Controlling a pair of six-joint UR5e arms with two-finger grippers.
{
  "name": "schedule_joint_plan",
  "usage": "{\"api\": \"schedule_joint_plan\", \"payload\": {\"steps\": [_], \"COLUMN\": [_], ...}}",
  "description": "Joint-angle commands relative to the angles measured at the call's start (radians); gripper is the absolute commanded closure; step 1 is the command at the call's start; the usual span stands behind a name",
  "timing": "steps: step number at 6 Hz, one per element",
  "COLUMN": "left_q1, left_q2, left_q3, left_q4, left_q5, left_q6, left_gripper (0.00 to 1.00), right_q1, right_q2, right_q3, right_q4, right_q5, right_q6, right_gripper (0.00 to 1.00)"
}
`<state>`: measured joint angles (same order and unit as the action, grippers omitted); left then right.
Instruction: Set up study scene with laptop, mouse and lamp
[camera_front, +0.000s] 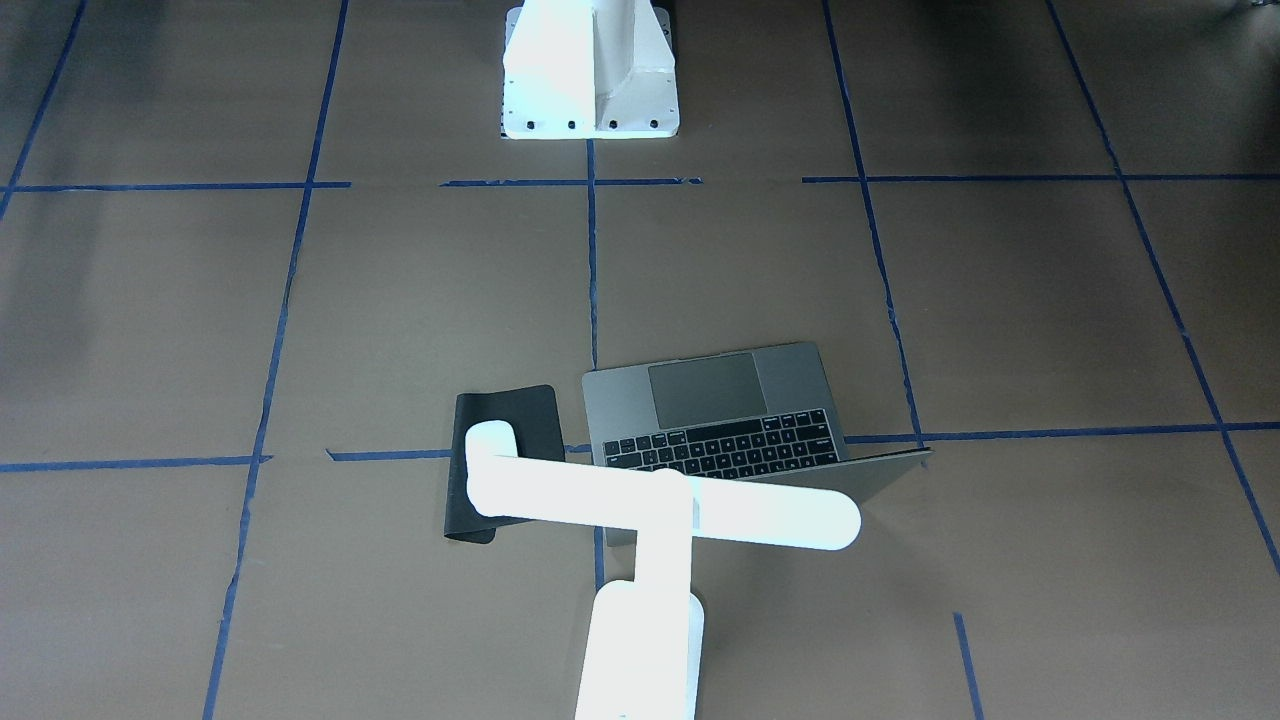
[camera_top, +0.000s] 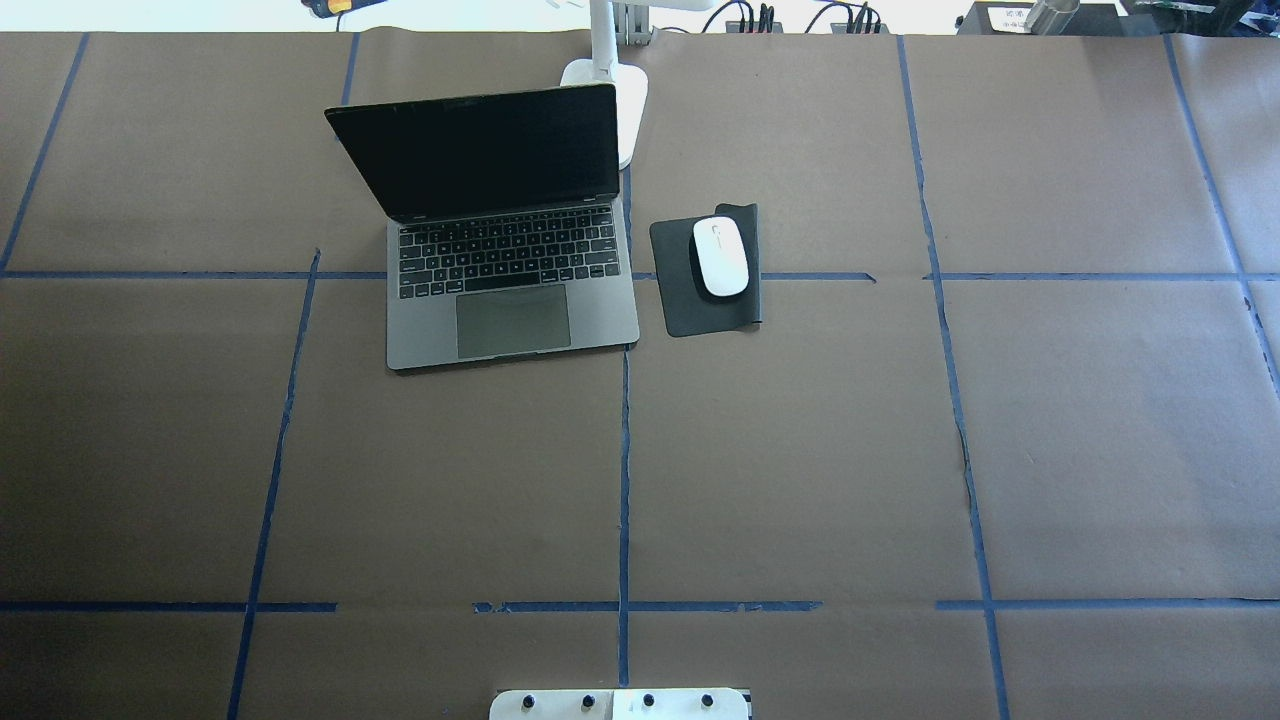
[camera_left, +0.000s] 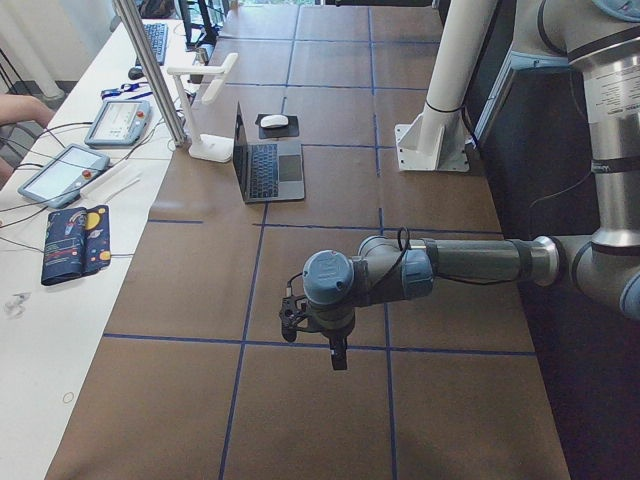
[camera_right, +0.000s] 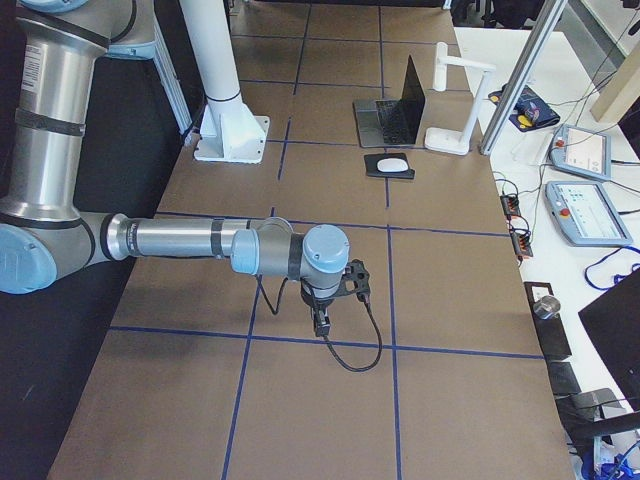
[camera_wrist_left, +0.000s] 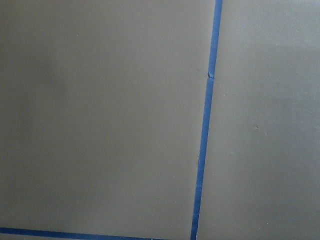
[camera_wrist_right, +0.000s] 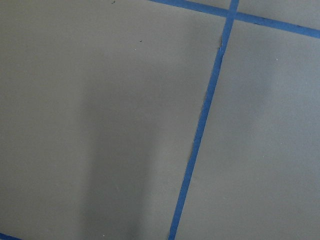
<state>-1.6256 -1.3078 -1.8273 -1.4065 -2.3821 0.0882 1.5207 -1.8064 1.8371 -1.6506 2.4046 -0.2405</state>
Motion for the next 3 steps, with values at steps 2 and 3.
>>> {"api": "schedule_joint_plan", "payload": {"steps": [2,3], "left_q1": [0.0,0.0], "left_q2": [-0.001,0.001], "left_q3": [-0.006,-0.006], "left_q4": [-0.002,-0.002], "left_q5": [0.001,0.001], "left_q6": [-0.001,0.001], "left_gripper": [0.0,0.0], "right_q1": [0.001,0.001], "right_q2": [-0.005,-0.004], "right_q3": [0.001,0.002], "right_q4": [0.0,0.0], "right_q5": [0.004,0.002], "right_q6": [0.025,0.027], "right_gripper": [0.0,0.0]}}
